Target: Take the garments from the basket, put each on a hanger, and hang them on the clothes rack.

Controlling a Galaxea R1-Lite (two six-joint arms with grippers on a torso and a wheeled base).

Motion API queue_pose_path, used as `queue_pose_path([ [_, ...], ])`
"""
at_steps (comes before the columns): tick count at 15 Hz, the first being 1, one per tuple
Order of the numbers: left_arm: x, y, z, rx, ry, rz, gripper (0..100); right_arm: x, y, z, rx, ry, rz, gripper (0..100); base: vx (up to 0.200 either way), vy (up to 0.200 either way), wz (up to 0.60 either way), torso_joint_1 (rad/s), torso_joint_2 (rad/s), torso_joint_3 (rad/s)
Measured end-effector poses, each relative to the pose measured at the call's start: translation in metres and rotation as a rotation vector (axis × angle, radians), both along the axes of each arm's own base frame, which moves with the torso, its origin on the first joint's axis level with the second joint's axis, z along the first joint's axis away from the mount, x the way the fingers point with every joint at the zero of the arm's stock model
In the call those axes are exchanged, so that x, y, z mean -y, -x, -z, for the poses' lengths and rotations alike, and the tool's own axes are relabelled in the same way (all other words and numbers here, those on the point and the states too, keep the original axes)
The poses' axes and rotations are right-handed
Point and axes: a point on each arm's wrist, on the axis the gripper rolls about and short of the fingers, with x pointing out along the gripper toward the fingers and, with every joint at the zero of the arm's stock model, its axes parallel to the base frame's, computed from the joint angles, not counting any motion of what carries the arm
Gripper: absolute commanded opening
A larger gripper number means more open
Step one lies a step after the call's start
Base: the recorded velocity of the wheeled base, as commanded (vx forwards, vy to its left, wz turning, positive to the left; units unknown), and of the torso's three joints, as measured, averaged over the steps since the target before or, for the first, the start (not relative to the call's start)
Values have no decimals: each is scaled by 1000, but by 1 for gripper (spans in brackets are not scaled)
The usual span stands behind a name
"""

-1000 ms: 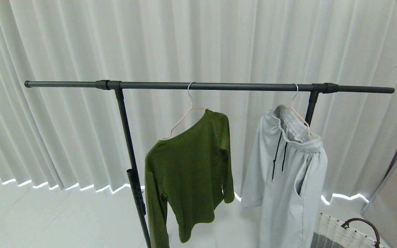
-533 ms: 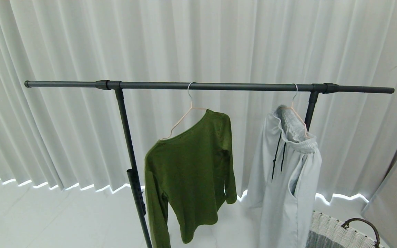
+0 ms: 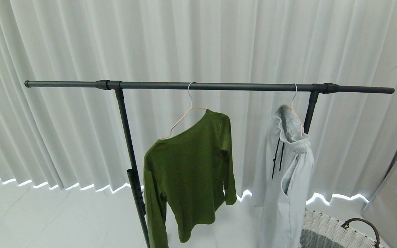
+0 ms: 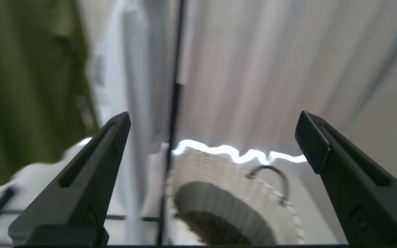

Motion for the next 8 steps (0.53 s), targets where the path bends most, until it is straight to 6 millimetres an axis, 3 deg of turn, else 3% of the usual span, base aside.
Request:
queue_pose_path([
  [2,0,0,0,0,1,-1,100,0,0,1,-13,9,9,100,0,0,0,0,0,0],
  [6,0,0,0,-1,1,0,100,6,0,3,-25,-8,249,100,0,0,0,0,0,0],
  [8,0,0,0,-1,1,0,100,5,0,5,-50,-32,214,100,0,0,0,0,0,0],
])
